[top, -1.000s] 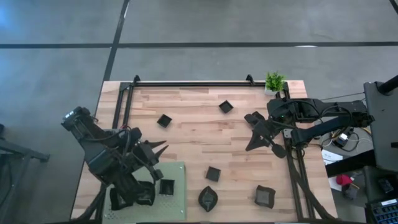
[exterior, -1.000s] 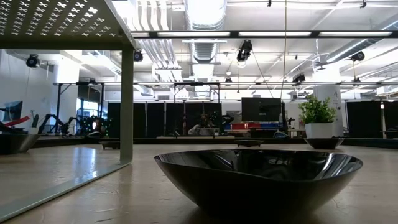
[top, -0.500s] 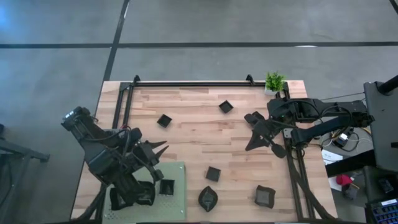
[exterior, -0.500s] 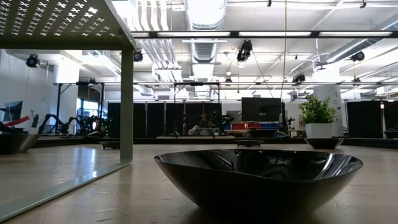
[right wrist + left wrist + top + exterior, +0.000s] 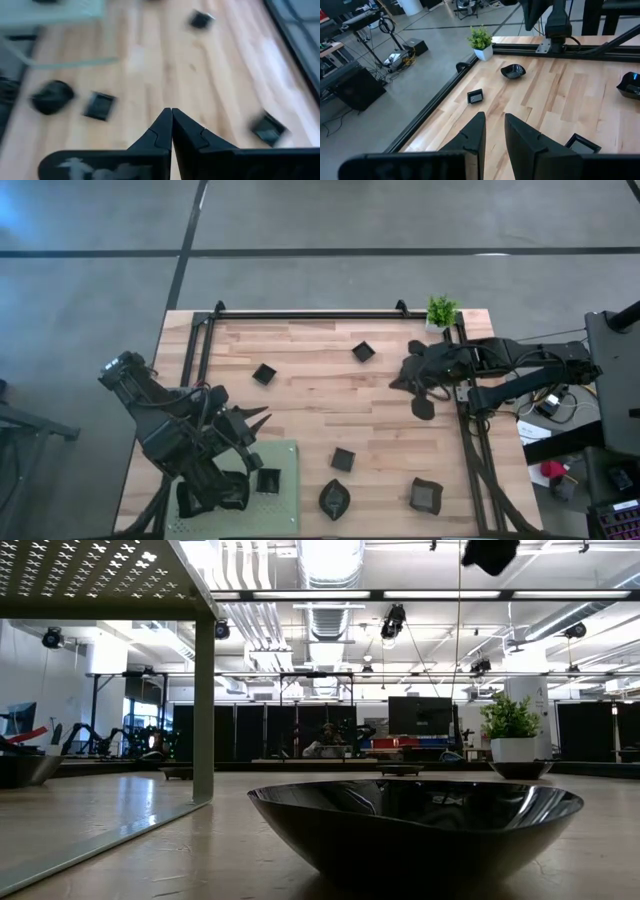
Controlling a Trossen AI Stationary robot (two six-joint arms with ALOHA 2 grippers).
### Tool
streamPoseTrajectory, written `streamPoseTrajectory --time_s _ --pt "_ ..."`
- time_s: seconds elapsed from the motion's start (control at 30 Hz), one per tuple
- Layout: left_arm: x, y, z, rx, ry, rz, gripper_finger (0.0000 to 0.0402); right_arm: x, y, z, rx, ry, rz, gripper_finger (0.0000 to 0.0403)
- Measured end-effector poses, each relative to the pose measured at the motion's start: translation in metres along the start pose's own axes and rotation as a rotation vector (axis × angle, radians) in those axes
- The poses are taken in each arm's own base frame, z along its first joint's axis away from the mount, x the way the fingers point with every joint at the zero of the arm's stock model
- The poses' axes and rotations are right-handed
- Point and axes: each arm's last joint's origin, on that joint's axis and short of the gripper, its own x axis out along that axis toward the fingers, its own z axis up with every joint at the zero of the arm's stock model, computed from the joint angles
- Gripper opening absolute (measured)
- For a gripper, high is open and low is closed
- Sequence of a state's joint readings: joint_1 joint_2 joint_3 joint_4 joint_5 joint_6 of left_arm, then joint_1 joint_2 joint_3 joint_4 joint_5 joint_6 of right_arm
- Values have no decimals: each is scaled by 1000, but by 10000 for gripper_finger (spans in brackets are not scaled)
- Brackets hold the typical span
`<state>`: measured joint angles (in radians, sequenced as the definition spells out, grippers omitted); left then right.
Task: Pick & Place Mini shaped plates
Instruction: Stack the black leaf shaped plate on top of the other black leaf shaped plate on the shelf
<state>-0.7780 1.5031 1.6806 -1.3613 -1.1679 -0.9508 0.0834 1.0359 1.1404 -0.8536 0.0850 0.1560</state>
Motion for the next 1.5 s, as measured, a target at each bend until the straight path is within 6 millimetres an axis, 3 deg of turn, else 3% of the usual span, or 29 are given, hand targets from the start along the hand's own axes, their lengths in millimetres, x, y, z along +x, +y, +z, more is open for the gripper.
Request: streamPoseTrajectory --time_s 0.13,0.3,0.5,0.67,0.83,1.07,1.5 --pt "0 0 0 0 0 0 67 2 -3 -6 54 66 -86 16" --pt "0 0 0 0 0 0 67 9 -3 -8 92 112 -102 58" --pt "0 0 0 -1 0 0 67 27 -14 -14 267 202 -383 115" --pt "0 0 0 -2 1 -2 67 51 -30 -23 355 367 -447 138" --pt "0 0 0 -5 1 -4 67 81 -46 -33 395 509 -445 146" --pt "0 0 0 -7 1 -5 67 108 -63 -57 429 661 -493 139" --pt "0 -1 0 -9 1 -6 67 139 -81 -96 475 694 -527 138"
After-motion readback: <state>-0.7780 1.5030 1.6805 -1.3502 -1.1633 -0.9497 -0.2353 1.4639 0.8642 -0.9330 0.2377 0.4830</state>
